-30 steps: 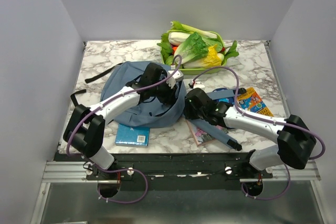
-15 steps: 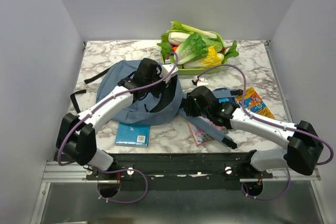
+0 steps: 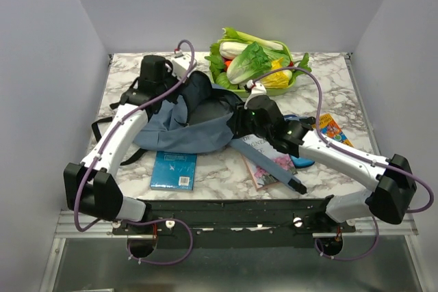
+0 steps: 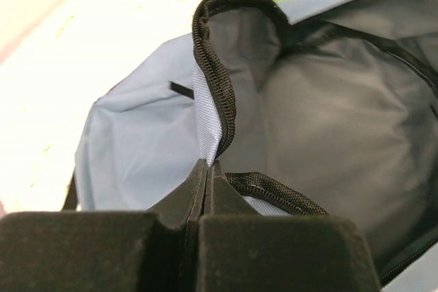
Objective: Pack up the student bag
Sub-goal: Unzip the student bag at the center of the board, then adjust the student bag at the center of the board, then move the book to the center of the board.
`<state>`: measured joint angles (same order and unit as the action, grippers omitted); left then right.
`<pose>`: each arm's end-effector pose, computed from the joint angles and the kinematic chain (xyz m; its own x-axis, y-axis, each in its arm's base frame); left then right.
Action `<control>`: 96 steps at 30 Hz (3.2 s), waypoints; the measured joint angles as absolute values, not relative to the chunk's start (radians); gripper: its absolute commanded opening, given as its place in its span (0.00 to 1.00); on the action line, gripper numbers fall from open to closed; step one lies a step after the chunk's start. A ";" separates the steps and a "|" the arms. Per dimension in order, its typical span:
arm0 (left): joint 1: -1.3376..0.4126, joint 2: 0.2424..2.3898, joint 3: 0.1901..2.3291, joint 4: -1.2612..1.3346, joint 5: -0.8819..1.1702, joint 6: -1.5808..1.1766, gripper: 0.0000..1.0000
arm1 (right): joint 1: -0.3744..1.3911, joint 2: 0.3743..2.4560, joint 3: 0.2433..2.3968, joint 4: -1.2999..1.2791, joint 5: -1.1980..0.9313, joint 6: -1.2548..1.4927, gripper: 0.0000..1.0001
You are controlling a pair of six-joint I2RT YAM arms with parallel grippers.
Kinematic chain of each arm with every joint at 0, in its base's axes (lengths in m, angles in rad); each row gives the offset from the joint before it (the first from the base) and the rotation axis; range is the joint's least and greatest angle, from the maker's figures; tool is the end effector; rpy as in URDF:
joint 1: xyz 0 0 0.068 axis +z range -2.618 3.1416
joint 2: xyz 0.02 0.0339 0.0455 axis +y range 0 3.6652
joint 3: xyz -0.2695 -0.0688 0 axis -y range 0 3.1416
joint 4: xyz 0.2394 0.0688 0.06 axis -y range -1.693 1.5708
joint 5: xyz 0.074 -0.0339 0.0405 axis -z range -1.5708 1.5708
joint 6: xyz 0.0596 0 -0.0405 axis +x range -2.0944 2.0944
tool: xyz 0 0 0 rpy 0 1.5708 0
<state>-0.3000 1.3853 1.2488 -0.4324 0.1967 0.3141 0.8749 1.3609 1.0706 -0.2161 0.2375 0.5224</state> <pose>0.3092 -0.1078 0.3339 -0.3513 0.4258 -0.8338 0.5842 0.7956 0.1602 0.2196 0.2410 0.3021 -0.5759 0.0671 -0.8148 -0.3770 0.8626 0.3374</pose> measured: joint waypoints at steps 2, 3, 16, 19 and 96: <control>-0.258 1.407 1.285 -0.429 0.194 0.315 0.00 | 0.875 1.376 1.071 -0.197 0.212 0.523 0.41; -0.238 1.420 1.305 -0.426 0.194 0.314 0.00 | 0.875 1.385 1.071 -0.189 0.200 0.522 0.41; -0.224 1.441 1.317 -0.382 0.200 0.287 0.00 | 0.903 1.590 1.188 -0.029 0.026 0.496 0.42; -0.224 1.444 1.317 -0.382 0.216 0.273 0.00 | 0.904 1.633 1.225 -0.008 0.025 0.496 0.40; 0.243 1.476 1.105 -1.155 0.580 0.903 0.41 | 0.949 1.794 1.004 0.067 -0.346 0.569 0.78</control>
<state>0.2428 1.4761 1.1049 -1.1549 0.5800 0.9031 0.9493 1.7939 1.0039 0.0669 -0.3462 0.5686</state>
